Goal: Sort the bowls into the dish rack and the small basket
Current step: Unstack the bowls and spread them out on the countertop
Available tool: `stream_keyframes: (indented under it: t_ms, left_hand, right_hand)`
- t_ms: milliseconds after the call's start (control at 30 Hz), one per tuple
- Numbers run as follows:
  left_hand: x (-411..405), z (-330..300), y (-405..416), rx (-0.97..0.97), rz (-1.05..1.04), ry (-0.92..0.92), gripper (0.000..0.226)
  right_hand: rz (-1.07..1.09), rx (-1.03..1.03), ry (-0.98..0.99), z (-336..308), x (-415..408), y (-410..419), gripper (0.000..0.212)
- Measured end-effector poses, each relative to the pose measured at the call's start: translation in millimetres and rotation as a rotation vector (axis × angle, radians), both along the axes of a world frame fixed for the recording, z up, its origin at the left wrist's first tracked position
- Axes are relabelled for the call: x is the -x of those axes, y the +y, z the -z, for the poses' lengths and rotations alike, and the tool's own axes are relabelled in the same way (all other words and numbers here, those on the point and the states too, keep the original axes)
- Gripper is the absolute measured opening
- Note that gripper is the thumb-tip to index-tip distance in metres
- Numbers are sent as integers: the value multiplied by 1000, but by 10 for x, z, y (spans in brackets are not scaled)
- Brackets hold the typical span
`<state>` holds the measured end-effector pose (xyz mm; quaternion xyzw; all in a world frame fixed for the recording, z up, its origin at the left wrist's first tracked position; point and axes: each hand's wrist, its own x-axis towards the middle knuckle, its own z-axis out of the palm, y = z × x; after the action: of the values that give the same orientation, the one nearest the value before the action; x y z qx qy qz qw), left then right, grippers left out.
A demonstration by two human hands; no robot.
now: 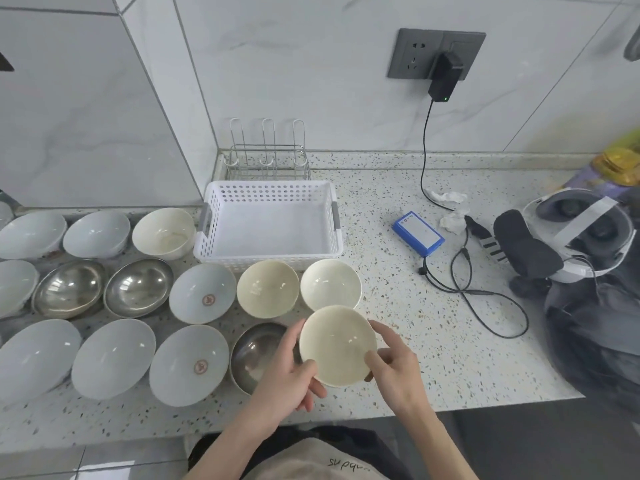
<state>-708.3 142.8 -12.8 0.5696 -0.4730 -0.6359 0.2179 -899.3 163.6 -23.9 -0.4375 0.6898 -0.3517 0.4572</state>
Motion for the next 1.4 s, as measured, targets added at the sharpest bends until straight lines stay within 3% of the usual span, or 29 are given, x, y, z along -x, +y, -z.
stream_keyframes:
  t_ms: [167,333,567,1067,1400]
  left_hand:
    - [63,80,16,43,301,-193,74]
    - [61,119,-5,198,433,-528,103]
    - [43,134,-69,257,605,-692,119]
    - [104,240,-133,300,636,-835,117]
    - [113,265,-177,257,610,-816,120]
  right_hand:
    - [-8,-86,60,90,142,97,49]
    - [8,-134,55,164,102,155,48]
    - [-25,-151,54,237,67,132,50]
    - [-101,-195,54,337,79,41,54]
    - [-151,-230,83,254,100,-29,54]
